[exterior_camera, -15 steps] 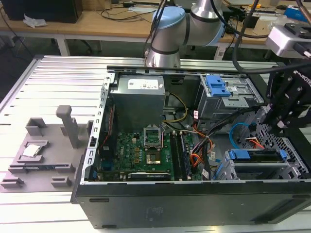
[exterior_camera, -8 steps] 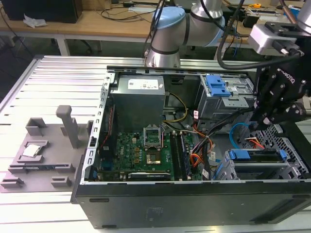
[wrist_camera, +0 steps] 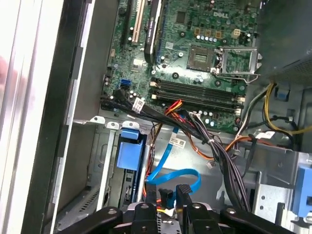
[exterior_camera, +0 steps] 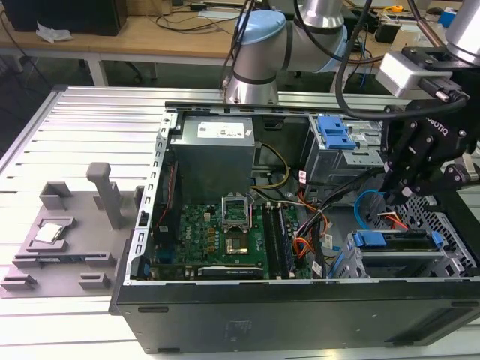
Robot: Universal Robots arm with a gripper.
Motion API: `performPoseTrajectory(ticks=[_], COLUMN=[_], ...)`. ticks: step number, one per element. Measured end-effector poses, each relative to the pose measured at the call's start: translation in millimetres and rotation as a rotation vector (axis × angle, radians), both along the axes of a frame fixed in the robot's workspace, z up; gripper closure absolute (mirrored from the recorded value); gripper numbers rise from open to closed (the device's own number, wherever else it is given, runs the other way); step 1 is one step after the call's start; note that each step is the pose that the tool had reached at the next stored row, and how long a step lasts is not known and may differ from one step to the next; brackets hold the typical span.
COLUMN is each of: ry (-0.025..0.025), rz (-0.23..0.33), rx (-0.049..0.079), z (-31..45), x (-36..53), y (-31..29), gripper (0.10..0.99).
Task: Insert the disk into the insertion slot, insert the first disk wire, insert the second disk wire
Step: 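Insert the second disk wire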
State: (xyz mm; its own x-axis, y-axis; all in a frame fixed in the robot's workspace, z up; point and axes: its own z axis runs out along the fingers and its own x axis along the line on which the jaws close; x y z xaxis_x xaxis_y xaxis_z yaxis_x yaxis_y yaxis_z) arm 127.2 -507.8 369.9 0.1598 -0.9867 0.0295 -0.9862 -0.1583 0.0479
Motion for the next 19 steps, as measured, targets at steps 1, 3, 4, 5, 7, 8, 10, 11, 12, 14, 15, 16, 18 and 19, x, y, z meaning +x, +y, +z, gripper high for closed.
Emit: performPoseTrajectory(ticks=[1,3,4,5,7,8,10,11,12,14,15,16,18,19], ry=[0.0,0.0,0.0,0.0,0.0,0.0,0.0,0.0,0.0,0.0,0.0,0.0001,0.0001,0.0], rz=[0.001,0.002,0.003,0.004,0.005,0.006,0.008,0.008,0.009,0.011,0.012,0.013,0.013,0.013], rx=[-0.003,-0.007,-0.012,-0.016,-0.022,-0.024,-0.032,-0.035,-0.038,-0.045,-0.049,-0.052,-0.055,-0.055], z=[0.0,0.0,0.0,0.0,0.1,0.0,0.0,0.0,0.0,0.0,0.0,0.0,0.1,0.0], x=[0.0,0.0,0.0,0.0,0.0,0.0,0.0,0.0,0.0,0.0,0.0,-0.1,-1.2,-3.0], y=[0.0,0.0,0.0,0.0,0.0,0.0,0.0,0.0,0.0,0.0,0.0,0.0,0.1,1.3], gripper=[0.784,0.784,0.867,0.925,0.98,0.98,0.98,0.98,0.98,0.973,0.906,0.906,0.906,0.906])
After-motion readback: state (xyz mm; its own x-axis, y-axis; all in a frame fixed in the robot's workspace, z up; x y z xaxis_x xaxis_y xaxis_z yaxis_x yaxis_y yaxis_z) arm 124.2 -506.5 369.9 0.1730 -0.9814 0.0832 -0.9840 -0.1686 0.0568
